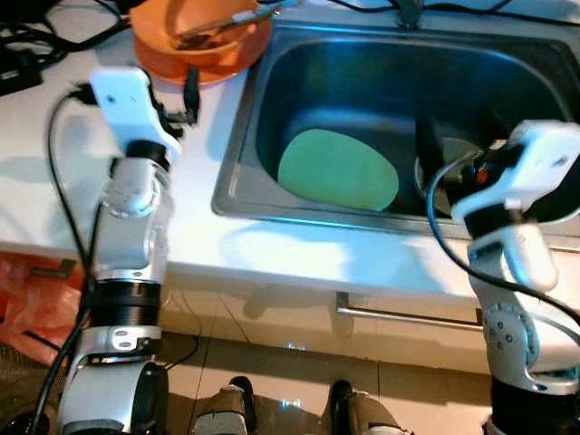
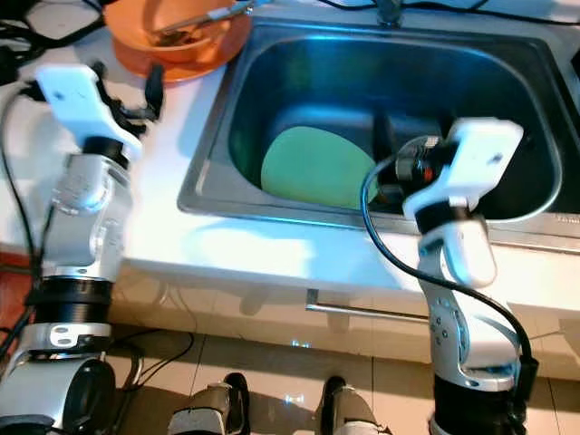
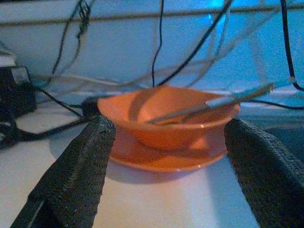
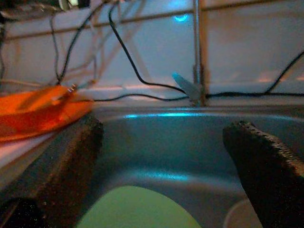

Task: Kitchen organization

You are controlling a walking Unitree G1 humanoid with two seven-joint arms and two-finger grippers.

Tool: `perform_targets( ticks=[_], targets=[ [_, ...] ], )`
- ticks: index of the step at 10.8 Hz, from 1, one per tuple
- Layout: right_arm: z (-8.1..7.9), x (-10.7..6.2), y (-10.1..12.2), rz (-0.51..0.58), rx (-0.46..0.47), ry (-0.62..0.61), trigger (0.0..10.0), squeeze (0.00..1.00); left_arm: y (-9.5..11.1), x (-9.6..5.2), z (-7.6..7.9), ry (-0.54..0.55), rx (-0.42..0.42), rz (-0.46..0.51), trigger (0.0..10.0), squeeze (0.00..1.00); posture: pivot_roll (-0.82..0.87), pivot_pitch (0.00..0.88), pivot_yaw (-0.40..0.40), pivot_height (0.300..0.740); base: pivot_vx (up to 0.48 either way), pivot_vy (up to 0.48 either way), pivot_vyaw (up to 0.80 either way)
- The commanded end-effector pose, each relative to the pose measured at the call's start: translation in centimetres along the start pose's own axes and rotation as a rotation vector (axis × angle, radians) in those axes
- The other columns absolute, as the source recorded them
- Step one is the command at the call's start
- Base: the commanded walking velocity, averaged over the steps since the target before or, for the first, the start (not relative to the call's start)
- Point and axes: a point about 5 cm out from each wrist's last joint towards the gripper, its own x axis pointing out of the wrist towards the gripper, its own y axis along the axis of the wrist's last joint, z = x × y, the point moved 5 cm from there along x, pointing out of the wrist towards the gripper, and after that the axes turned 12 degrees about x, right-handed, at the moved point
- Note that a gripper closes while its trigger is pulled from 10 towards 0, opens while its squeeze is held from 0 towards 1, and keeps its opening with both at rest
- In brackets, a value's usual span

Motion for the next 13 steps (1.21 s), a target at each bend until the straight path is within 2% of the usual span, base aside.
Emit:
perform_targets(
  ticks=[1, 2, 4, 6, 8, 10, 13],
  targets=[
    [-0.8, -0.6, 0.4, 0.000, 0.015, 0.036, 10.0, 0.00, -0.2, -0.4, -0.5, 0.019, 0.007, -0.019, 10.0, 0.00, 0.04, 0.186, 0.022, 0.740, 0.000, 0.000, 0.00],
    [-1.6, -1.4, 0.1, -0.029, 0.014, 0.069, 10.0, 0.00, 0.2, -1.0, -0.6, 0.023, 0.002, -0.013, 10.0, 0.00, 0.04, 0.175, 0.024, 0.740, 0.000, 0.000, 0.00],
    [-1.4, -1.5, -1.1, -0.084, 0.025, 0.056, 10.0, 0.00, -0.2, -1.7, -1.0, 0.029, 0.011, -0.039, 10.0, 0.00, 0.04, 0.157, 0.028, 0.740, 0.000, 0.000, 0.00],
    [-1.4, -1.1, -1.2, -0.078, 0.045, 0.053, 10.0, 0.00, 0.0, -1.1, -1.9, 0.067, -0.002, -0.049, 10.0, 0.00, 0.05, 0.145, 0.025, 0.740, 0.000, 0.000, -0.79],
    [-1.6, -0.9, -1.3, -0.080, 0.049, 0.064, 10.0, 0.00, 0.4, -0.9, -2.5, 0.086, -0.007, -0.055, 10.0, 0.00, 0.06, 0.148, 0.024, 0.740, 0.000, 0.000, 0.00],
    [-1.6, -0.8, -1.6, -0.089, 0.053, 0.060, 10.0, 0.00, -0.6, -1.0, -3.0, 0.099, 0.000, -0.100, 10.0, 0.00, 0.06, 0.153, 0.022, 0.740, 0.000, 0.426, 0.00],
    [-1.7, -0.7, -1.7, -0.087, 0.054, 0.057, 10.0, 0.00, -0.6, -0.8, -2.9, 0.094, -0.003, -0.111, 10.0, 0.00, 0.06, 0.154, 0.024, 0.740, 0.000, 0.480, 0.00]
  ],
)
